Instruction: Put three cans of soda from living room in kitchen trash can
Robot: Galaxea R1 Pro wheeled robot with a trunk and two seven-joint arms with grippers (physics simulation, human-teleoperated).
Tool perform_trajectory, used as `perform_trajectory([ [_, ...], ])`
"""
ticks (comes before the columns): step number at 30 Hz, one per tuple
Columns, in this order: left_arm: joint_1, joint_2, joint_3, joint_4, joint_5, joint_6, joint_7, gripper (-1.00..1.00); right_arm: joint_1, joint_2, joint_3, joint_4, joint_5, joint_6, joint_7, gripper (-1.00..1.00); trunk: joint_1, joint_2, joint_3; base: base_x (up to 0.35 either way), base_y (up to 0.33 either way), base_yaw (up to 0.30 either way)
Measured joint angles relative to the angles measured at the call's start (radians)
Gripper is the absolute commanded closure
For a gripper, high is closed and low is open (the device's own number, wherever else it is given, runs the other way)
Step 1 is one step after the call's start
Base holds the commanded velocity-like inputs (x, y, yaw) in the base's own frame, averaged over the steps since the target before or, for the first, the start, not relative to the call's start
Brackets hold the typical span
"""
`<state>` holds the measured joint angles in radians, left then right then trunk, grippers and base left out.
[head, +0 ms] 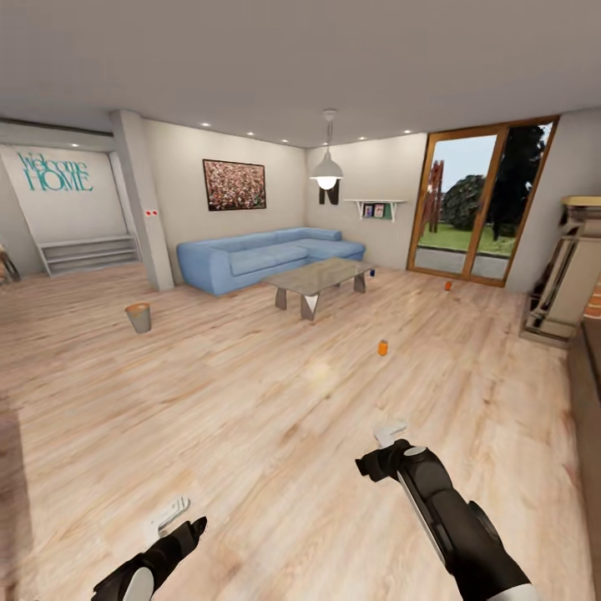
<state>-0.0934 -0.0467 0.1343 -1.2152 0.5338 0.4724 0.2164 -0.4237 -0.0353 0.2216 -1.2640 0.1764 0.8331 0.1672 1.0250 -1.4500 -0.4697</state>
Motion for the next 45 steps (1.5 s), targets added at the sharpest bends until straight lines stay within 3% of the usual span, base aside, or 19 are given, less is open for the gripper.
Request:
perform_trajectory([
  [14,-0.008,0.011,0.001,0.037,0.001,0.0,0.002,-1.0,-0.002,0.0,0.0,0.017,0.001,-0.001,-0.007,-1.0,0.0,0.0,0.0,0.349,0.0,0.298],
  [18,-0.033,0.015,0.001,0.088,0.001,0.0,0.002,-1.0,-0.006,0.017,-0.004,0.048,0.003,-0.001,-0.01,-1.0,0.0,0.0,0.0,0.349,0.0,0.262],
  [22,-0.05,0.016,0.001,0.121,0.002,0.0,0.001,-1.0,-0.006,0.028,-0.002,0.059,0.003,-0.009,-0.008,-1.0,0.0,0.0,0.0,0.349,0.0,0.043],
  [45,-0.051,0.016,0.001,0.123,0.002,0.0,0.001,-1.0,-0.001,0.031,-0.001,0.044,0.0,-0.006,-0.009,-1.0,0.0,0.0,0.0,0.349,0.0,0.012],
])
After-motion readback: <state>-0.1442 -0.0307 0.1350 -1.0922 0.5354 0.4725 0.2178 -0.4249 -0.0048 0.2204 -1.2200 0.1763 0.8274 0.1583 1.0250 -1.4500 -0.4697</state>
